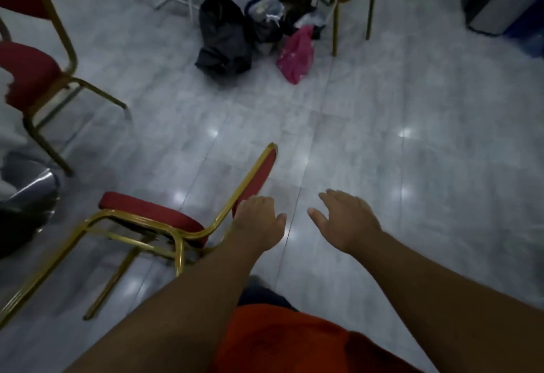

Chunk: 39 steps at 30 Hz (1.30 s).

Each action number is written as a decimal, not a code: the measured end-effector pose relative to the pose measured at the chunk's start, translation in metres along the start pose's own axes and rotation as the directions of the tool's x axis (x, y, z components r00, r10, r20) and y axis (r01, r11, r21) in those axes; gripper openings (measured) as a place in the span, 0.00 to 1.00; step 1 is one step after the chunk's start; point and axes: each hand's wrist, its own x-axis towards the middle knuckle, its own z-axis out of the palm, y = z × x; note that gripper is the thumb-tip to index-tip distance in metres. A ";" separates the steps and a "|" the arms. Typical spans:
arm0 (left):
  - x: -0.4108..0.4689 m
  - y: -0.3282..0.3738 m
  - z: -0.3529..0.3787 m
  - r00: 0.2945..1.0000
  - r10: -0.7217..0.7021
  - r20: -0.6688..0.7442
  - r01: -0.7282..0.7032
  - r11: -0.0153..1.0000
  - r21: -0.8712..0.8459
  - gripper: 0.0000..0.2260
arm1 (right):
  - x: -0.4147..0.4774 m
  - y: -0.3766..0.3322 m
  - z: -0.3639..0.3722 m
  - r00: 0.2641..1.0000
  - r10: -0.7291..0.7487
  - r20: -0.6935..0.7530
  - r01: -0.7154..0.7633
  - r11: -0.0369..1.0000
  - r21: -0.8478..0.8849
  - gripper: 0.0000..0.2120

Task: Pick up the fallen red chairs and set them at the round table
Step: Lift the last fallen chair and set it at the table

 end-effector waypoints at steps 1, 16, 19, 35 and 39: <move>0.015 -0.005 -0.008 1.000 -0.020 -0.009 0.020 1.000 0.004 0.24 | 0.020 0.000 -0.009 1.000 -0.015 0.007 0.016 1.000 -0.018 0.31; 0.197 -0.042 0.009 0.790 -0.604 0.108 0.602 0.728 -0.328 0.24 | 0.324 -0.045 -0.007 0.790 -0.469 0.395 0.562 0.812 -0.160 0.31; 0.244 -0.044 0.027 0.718 -0.688 0.107 0.660 0.623 -0.420 0.22 | 0.383 -0.042 0.007 0.748 -0.503 0.432 0.615 0.771 -0.166 0.29; 0.429 -0.108 0.193 0.670 -0.742 0.022 0.693 0.614 -0.378 0.20 | 0.629 -0.006 0.185 0.452 -0.595 0.665 0.858 0.494 -0.141 0.22; 0.431 -0.099 0.193 0.640 -0.768 -0.015 0.712 0.601 -0.363 0.18 | 0.620 0.003 0.178 0.395 -0.652 0.647 0.908 0.384 -0.168 0.21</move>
